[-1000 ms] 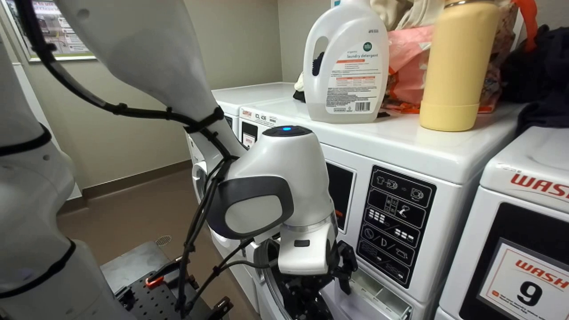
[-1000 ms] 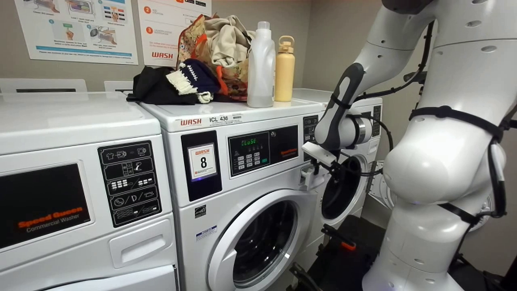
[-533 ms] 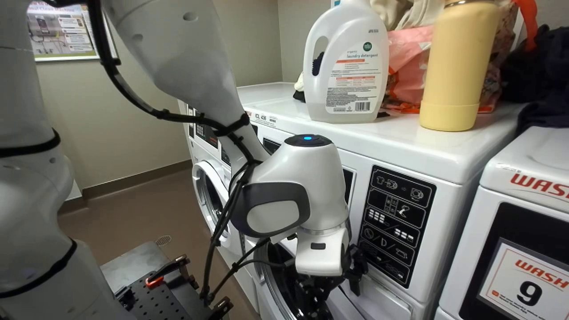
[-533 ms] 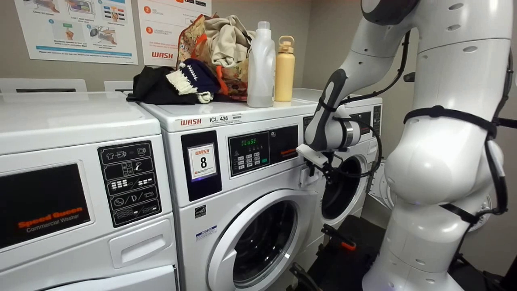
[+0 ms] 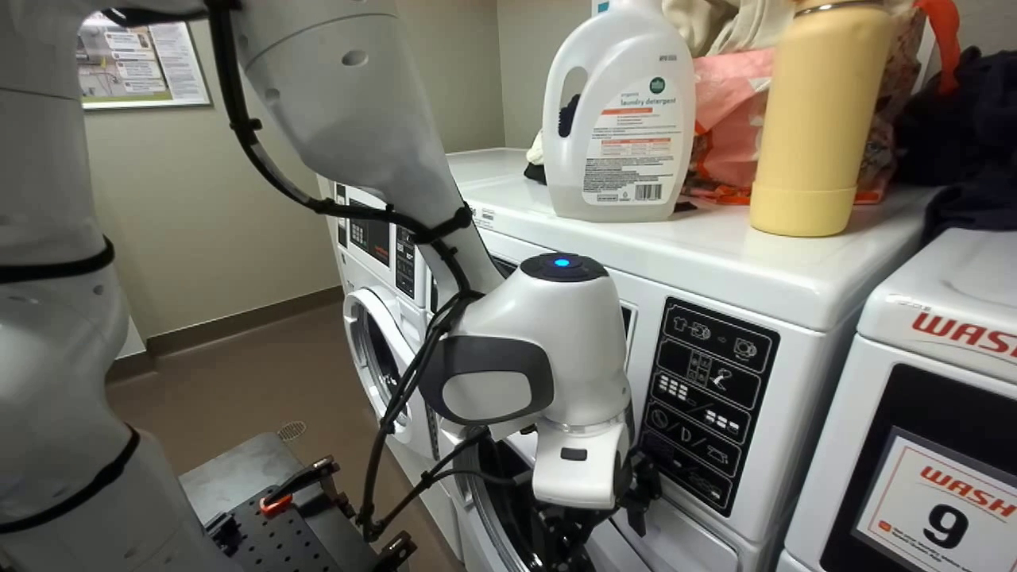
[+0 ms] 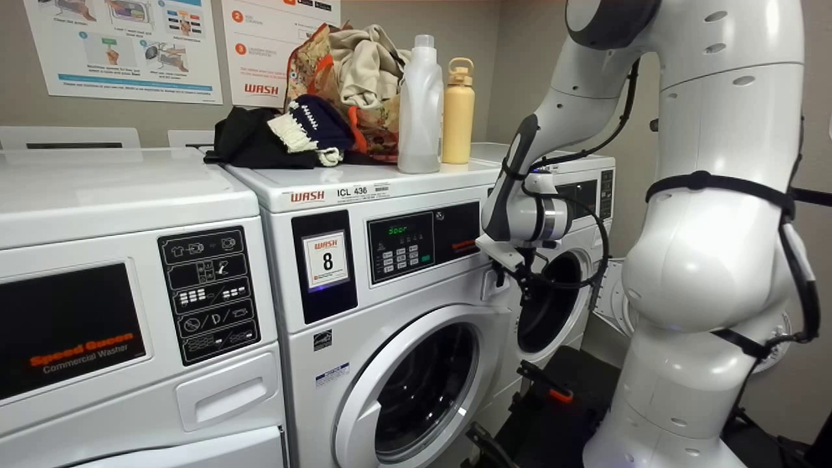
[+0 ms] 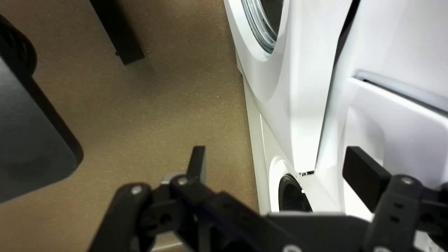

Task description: Close the soap tray of the washing machine

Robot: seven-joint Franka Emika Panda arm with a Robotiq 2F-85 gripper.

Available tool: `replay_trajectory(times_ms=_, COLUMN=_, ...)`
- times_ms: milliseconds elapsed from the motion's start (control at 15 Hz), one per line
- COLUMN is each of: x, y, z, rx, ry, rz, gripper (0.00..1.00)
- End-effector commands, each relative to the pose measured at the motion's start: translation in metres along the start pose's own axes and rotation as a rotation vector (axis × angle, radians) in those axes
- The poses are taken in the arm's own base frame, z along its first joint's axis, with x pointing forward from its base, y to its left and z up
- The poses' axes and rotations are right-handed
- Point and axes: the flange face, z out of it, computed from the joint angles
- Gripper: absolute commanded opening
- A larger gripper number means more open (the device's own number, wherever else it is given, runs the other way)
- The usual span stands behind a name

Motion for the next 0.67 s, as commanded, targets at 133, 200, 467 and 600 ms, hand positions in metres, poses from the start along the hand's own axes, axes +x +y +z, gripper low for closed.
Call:
replay_trajectory(times_ms=133, x=0.003, y=-0.005, z=-0.006, rx=0.009, ry=0.005, rz=-0.015, gripper=1.0)
replay_trajectory(times_ms=200, x=0.004, y=-0.001, z=-0.008, rx=-0.006, ry=0.003, rz=-0.022, gripper=1.0)
replay_trajectory(times_ms=467, x=0.014, y=0.016, z=-0.015, rx=-0.103, ry=0.039, rz=-0.081, gripper=1.0)
replay_trajectory(times_ms=600, x=0.021, y=0.026, z=-0.025, rx=-0.172, ry=0.074, rz=-0.123, gripper=1.0)
